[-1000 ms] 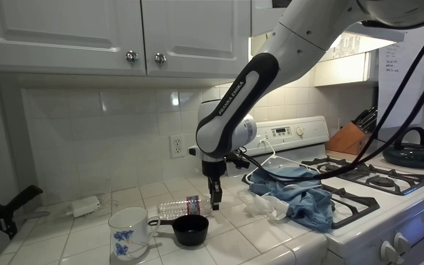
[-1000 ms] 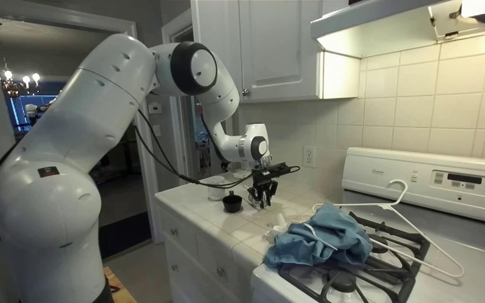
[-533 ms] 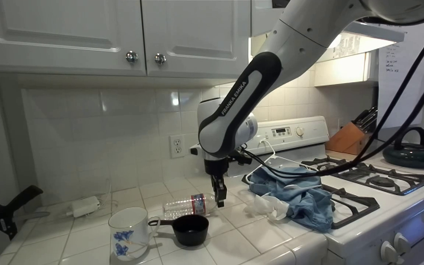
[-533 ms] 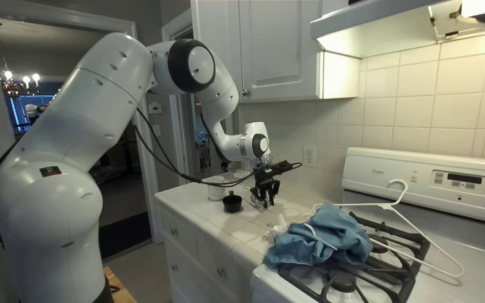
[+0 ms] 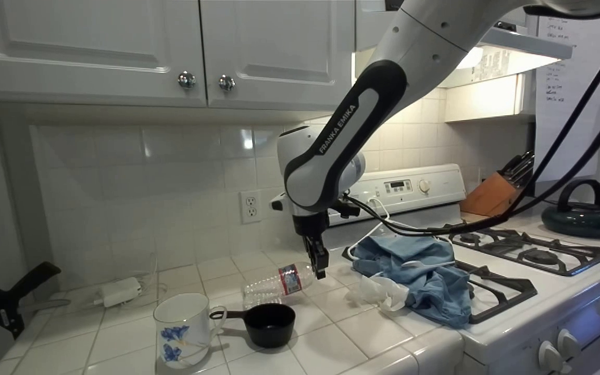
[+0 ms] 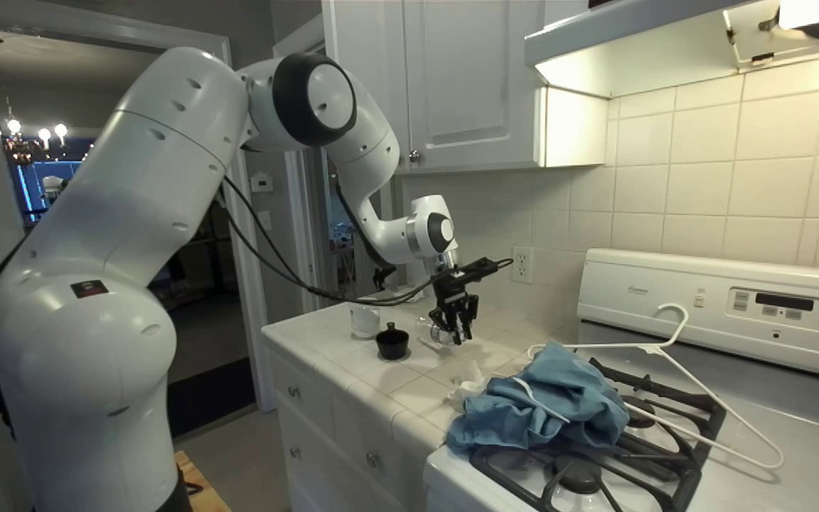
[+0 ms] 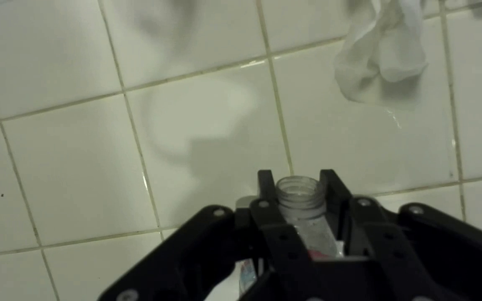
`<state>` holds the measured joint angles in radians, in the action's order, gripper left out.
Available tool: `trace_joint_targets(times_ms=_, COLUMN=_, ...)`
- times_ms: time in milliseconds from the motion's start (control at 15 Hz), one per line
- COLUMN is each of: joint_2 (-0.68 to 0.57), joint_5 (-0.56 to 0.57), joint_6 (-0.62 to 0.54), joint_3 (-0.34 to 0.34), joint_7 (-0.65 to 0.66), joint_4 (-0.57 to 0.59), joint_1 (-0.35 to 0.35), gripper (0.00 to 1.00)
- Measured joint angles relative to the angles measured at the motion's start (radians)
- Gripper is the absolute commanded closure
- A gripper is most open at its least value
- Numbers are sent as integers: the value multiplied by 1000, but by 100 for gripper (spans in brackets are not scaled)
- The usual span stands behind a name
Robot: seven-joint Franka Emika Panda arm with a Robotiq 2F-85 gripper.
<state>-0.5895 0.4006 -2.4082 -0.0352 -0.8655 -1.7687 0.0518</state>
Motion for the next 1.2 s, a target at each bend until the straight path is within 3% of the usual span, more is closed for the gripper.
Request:
trace_joint_targets(times_ms=667, joint_2=76, joint_5=164, joint_6=112, joint_3=34, joint_7=8, joint_4=0, joint_1=33, gripper=92)
trace_joint_targets(times_ms=1200, joint_2=108, joint_5=395, joint_6=291, joint_3=33, joint_7=6, joint_4=44, joint_1=81, gripper=92)
